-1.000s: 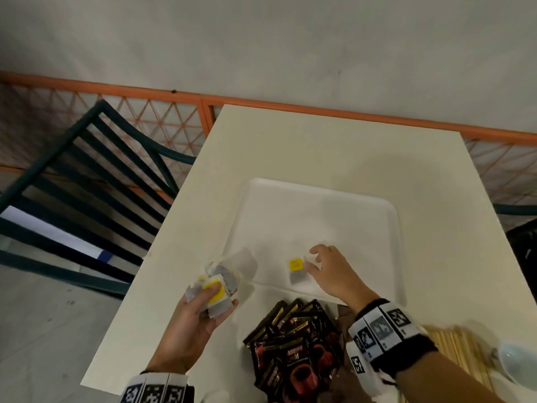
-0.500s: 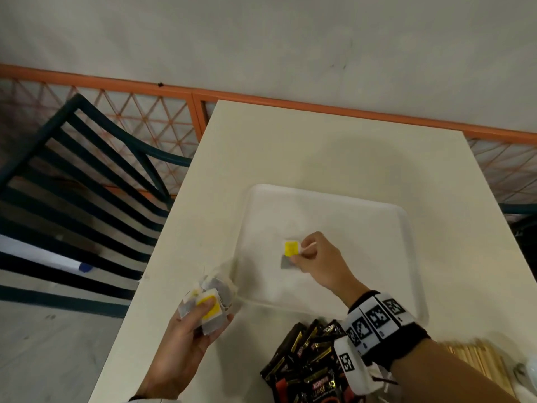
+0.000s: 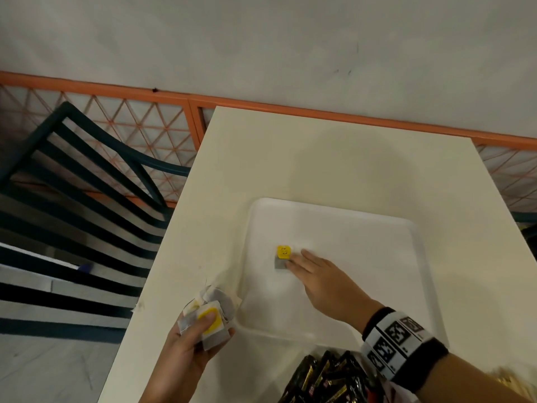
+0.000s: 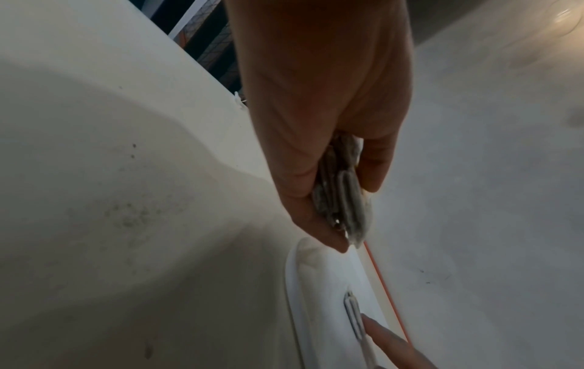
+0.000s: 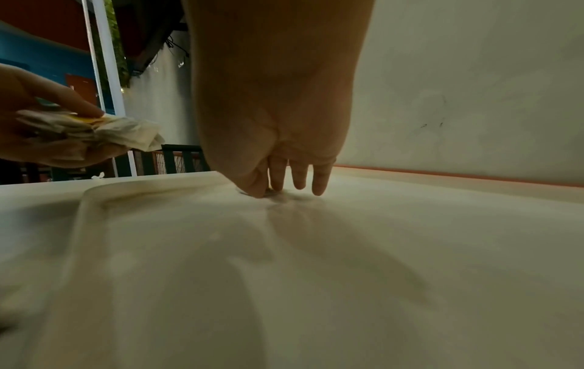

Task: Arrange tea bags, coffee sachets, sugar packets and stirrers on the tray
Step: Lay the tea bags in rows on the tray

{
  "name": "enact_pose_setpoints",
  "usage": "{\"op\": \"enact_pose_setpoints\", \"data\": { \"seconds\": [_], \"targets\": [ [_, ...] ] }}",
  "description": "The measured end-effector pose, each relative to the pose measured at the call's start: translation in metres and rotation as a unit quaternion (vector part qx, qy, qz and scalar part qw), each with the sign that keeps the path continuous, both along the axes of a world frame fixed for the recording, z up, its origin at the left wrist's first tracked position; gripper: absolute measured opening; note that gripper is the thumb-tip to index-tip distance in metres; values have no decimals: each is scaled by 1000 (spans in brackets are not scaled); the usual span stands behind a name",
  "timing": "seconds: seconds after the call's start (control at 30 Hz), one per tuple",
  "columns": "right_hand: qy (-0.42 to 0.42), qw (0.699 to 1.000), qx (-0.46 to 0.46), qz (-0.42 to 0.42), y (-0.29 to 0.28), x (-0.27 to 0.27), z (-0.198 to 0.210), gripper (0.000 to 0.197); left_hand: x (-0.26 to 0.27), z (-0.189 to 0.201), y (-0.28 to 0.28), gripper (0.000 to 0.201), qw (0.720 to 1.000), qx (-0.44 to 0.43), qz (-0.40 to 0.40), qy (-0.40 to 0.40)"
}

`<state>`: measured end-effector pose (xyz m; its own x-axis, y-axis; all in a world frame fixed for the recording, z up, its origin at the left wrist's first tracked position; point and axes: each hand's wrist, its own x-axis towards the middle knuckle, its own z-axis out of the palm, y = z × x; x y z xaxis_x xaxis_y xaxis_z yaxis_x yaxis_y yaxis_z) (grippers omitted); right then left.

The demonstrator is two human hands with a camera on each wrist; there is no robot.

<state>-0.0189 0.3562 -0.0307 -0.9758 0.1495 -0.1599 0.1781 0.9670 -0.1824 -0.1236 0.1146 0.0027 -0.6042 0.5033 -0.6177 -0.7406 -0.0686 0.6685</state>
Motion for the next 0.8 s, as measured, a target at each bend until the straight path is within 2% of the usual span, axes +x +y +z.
{"op": "enact_pose_setpoints", "data": {
  "seconds": [0.17,0.27,0.37,0.63,0.8],
  "targets": [
    [-3,999,4,-33,11,-39,6,45,-10,-2,2,32,1000,-8,7,-2],
    [-4,998,-35,-46,18,-62,8,48,-15,-3,4,31,1000,-9,8,-5],
    [-47,998,-24,-46,22,-77,10,51,-19,-4,6,35,1000,-5,5,-8],
    [-61,996,-24,-55,26,-93,7,54,-26,-7,18,28,1000,16,-3,-3],
    [-52,997,-37,-52,30,-97,4,53,-29,-8,22,36,999,32,-10,1]
  ]
}}
